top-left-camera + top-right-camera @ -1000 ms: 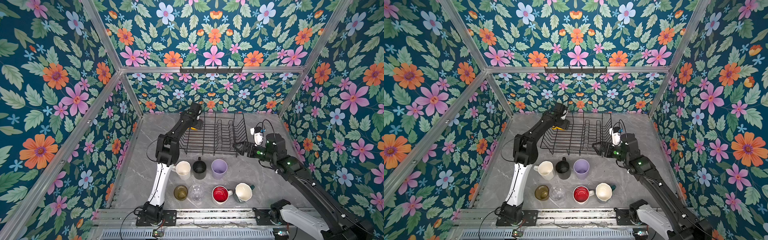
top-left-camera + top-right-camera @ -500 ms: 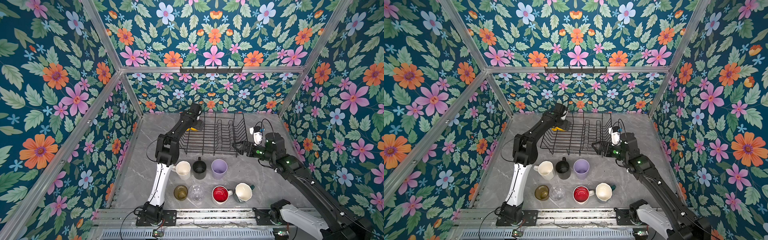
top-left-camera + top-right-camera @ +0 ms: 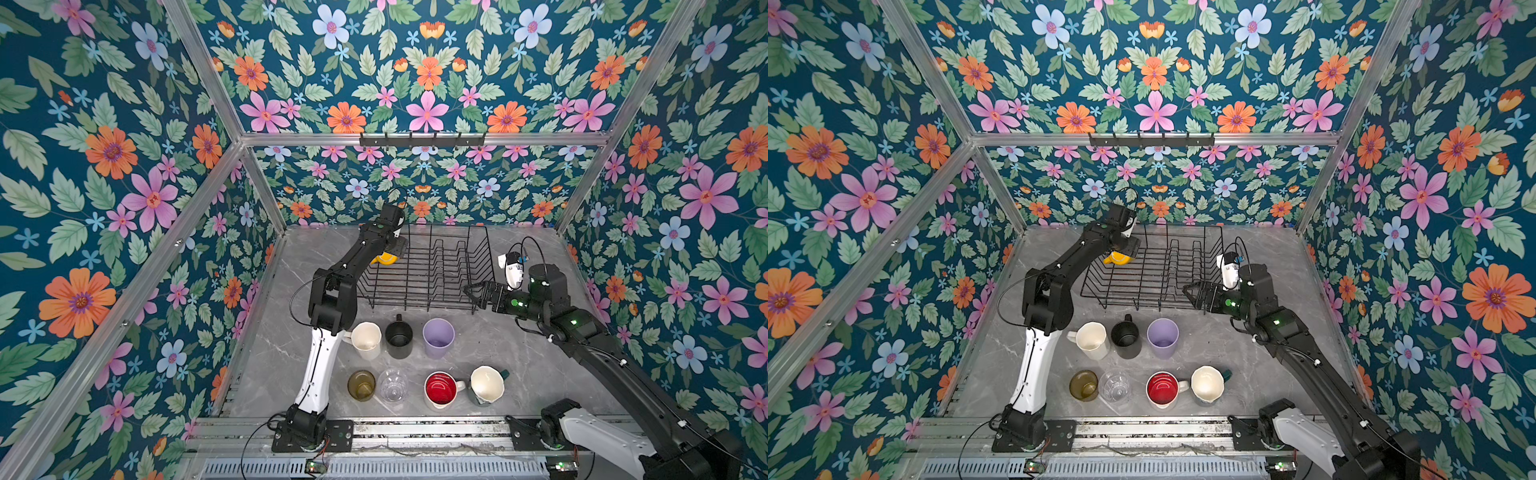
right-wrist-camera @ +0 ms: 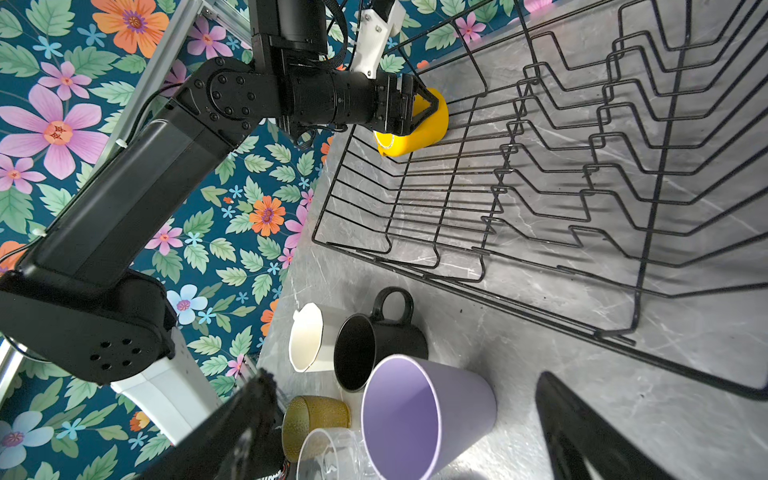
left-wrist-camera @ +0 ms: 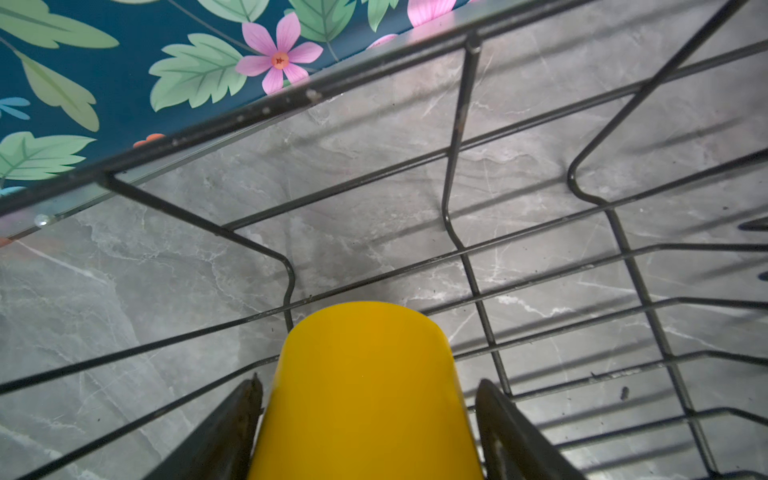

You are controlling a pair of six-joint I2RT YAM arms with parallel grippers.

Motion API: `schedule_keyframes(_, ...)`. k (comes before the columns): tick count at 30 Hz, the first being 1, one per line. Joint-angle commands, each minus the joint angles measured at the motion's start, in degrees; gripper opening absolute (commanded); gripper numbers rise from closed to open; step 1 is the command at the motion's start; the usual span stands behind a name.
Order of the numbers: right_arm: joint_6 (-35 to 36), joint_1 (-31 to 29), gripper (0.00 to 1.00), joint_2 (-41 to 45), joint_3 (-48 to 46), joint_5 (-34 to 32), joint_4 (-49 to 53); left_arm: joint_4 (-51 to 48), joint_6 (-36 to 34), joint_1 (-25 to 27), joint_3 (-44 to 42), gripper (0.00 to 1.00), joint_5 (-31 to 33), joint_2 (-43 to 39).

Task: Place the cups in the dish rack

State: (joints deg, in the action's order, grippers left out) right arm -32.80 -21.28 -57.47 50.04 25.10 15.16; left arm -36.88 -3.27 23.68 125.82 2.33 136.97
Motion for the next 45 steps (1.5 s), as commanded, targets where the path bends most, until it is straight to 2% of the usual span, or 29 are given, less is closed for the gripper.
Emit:
schedule_keyframes(1,0.0,0.0,0.97,0.1,0.6,-0.1,0.0,-1.1,-0.4,-0.1,-0.1,0.77,-1.2,0.5)
schedule_keyframes(18,-0.9,0.0,0.96,-0.8,0.8,0.9,0.1,2.9,-0.9,-0.1,-0.1,0.89,-0.4,1.1)
schedule_keyframes(33,-1.7,0.0,0.95,-1.3,1.0,1.4,0.7,11.3,-0.3,-0.1,-4.9,0.91,2.4,-2.6)
schedule_keyframes(41,-1.9,0.0,0.95,-1.2,1.0,1.2,0.9,12.3,0.3,-0.1,-6.0,0.78,1.3,-3.1)
schedule_keyframes(45,-1.9,-0.1,0.95,-1.2,1.0,1.2,1.1,10.7,0.7,-0.1,-6.0,0.75,0.6,-2.8)
